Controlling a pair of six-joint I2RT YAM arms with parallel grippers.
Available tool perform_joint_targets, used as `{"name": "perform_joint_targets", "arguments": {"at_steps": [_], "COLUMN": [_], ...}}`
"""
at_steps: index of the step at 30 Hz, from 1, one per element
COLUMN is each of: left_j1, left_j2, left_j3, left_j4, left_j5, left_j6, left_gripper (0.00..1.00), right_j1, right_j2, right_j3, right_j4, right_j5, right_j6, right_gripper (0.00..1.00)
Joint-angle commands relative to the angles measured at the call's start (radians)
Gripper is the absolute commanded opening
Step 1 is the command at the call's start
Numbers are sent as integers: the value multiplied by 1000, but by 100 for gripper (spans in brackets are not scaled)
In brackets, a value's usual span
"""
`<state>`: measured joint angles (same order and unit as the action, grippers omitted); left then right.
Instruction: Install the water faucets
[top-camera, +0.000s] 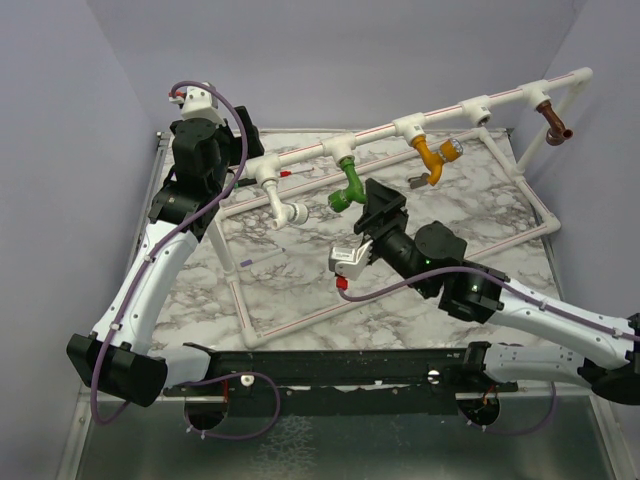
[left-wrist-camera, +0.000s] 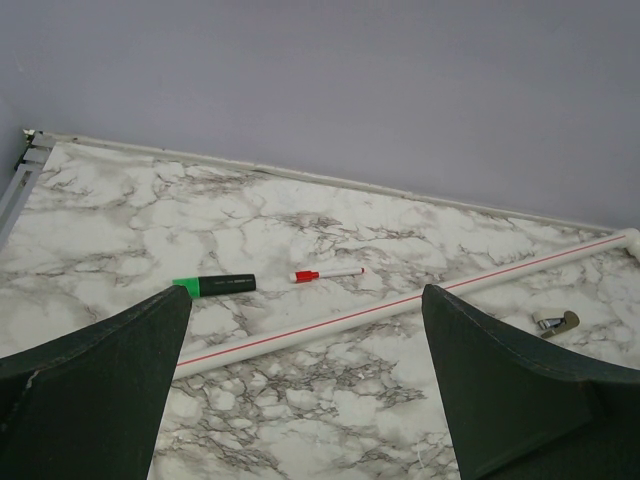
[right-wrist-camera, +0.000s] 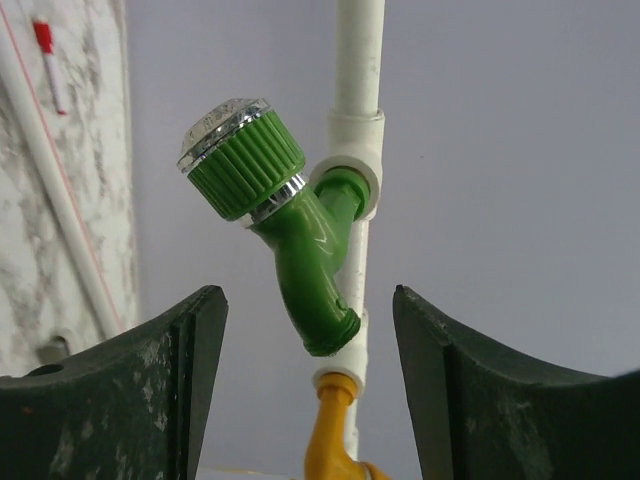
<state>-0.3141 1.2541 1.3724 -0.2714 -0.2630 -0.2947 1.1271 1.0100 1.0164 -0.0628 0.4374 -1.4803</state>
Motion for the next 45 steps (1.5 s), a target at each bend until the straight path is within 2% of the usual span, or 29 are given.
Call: {"name": "perform_joint_targets", "arguments": {"at_steps": [1, 5, 14, 23, 32, 38, 42, 45], "left_j1": [-19, -19, -19, -19, -19, -19, -19, -19], "left_j2": [46, 47, 47, 48, 46, 44, 44, 42], "left_j3": [-61, -61, -61, -61, -61, -61, -61, -61], "left_j4": [-198, -200, -198, -199, -198, -198, -198, -199], "left_j5": [62, 65, 65, 67, 67, 68, 68, 68], "left_j6": [17, 17, 17, 17, 17, 17, 17, 17], "left_gripper": [99, 99, 99, 99, 99, 99, 99, 99], "right_j1": [10, 10, 21, 36, 36, 36, 50, 63], "right_j2": [32, 73, 132, 153, 181, 200, 208, 208], "right_j3": [-48, -64, -52, -76, -87, -101, -95, -72], "right_j4": [202, 290, 288, 309, 383, 449, 479, 485], "right_j5": [85, 127, 153, 164, 201, 230, 240, 234], "right_j6": [-254, -354, -418, -426, -385, -322, -206, -34], "right_gripper": [72, 73, 73, 66, 41, 4, 1, 1]}}
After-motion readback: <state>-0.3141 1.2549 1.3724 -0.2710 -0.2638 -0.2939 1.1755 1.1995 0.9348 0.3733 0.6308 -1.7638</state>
